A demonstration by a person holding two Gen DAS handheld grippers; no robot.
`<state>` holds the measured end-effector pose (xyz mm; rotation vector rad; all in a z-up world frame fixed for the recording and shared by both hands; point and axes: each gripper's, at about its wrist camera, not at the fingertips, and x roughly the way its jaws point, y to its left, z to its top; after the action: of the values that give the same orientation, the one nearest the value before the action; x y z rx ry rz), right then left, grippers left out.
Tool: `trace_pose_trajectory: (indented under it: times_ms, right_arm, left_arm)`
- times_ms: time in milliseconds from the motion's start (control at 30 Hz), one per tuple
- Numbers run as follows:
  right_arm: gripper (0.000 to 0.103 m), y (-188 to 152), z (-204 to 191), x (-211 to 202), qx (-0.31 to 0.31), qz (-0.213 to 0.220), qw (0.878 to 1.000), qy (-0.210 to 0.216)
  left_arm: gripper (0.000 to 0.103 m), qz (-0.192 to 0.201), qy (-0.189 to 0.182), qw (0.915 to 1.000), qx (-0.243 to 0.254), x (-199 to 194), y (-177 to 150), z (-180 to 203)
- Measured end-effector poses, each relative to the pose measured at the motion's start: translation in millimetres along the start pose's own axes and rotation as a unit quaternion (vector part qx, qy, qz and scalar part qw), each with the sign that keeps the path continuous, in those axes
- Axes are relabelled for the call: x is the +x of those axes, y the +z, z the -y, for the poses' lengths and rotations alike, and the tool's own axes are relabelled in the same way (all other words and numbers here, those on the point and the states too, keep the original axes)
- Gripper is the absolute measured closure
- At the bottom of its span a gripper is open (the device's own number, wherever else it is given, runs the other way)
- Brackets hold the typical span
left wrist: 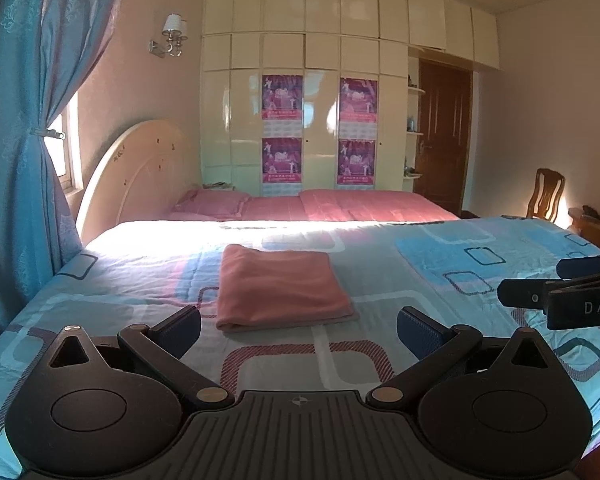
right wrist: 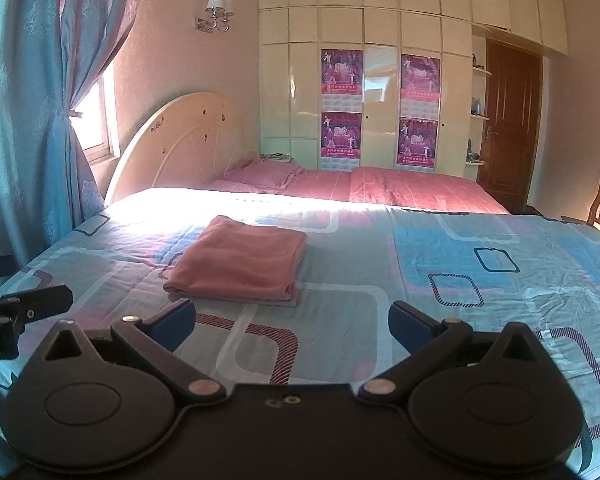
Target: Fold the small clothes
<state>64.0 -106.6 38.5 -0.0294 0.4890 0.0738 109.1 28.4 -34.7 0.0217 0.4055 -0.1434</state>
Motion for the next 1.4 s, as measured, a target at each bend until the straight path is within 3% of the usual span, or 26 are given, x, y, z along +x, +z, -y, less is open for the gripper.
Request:
trace_pose_trajectory:
  times_ms: [1400]
  right_arm:
    - [0.001, 13.0, 5.1, -8.1, 0.004, 0.013, 1.000, -0.002]
  left_arm:
    - [0.000, 0.012, 0.000, 0.9999, 0.007, 1.8, 4.0, 1.1]
